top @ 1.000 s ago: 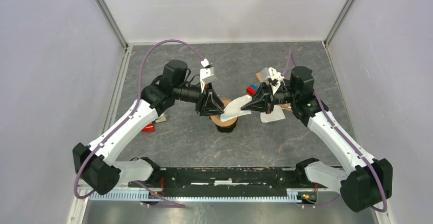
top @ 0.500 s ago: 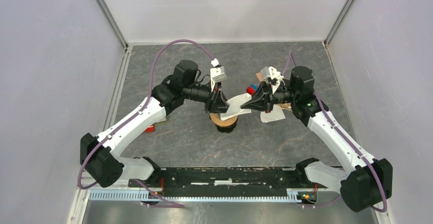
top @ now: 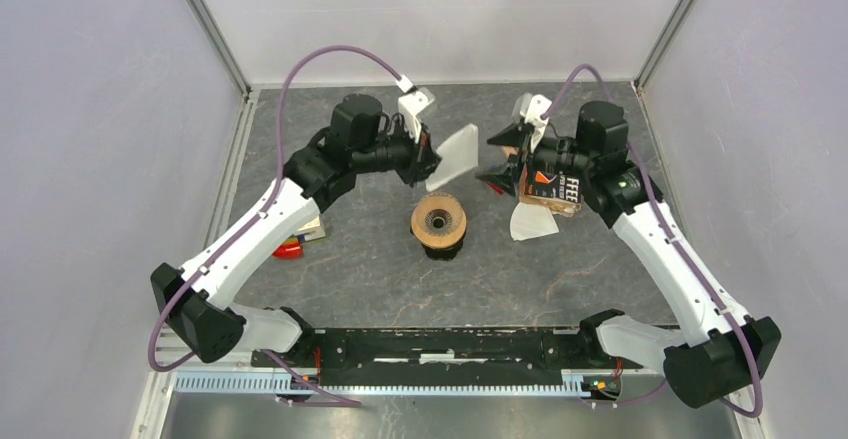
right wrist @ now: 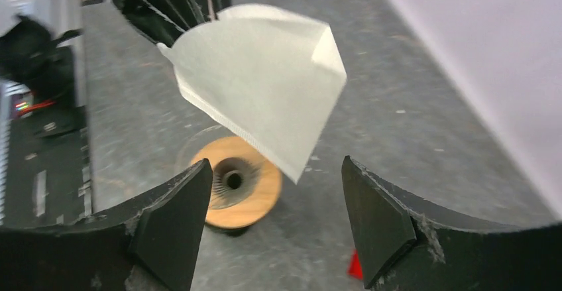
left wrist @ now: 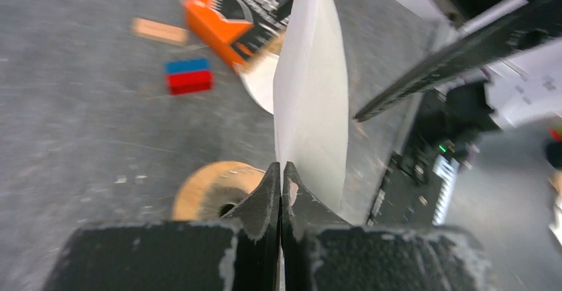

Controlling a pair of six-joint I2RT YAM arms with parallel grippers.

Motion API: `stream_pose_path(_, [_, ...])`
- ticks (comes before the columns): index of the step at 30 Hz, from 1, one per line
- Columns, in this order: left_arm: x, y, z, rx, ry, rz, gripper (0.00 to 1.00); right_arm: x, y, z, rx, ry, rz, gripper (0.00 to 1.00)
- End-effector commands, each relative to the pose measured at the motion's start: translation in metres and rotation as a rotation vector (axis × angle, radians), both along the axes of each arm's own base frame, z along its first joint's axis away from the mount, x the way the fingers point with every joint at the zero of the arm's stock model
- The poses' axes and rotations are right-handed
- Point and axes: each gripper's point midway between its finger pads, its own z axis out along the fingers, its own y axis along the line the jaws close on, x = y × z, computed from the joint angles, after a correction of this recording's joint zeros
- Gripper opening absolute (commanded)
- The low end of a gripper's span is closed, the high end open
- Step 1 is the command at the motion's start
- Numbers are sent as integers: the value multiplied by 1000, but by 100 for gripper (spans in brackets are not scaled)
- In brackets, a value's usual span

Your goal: Place the coffee filter in the dripper

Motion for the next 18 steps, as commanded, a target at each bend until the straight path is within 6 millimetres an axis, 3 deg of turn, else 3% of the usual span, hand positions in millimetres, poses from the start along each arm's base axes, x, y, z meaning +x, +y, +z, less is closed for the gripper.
stream_pose_path(1, [51, 31, 33, 71, -131, 322, 2, 37, -22, 41, -21, -118, -236, 79])
stream_pose_path(6, [73, 37, 38, 134, -189, 509, 2, 48, -5, 69, 157, -14, -268, 82])
stream_pose_path(11, [80, 34, 40, 209, -281, 569, 2, 56, 15, 88, 278, 133, -261, 82])
stream_pose_path(18, [78, 28, 38, 262, -367, 563, 2, 62, 23, 79, 337, 253, -267, 81])
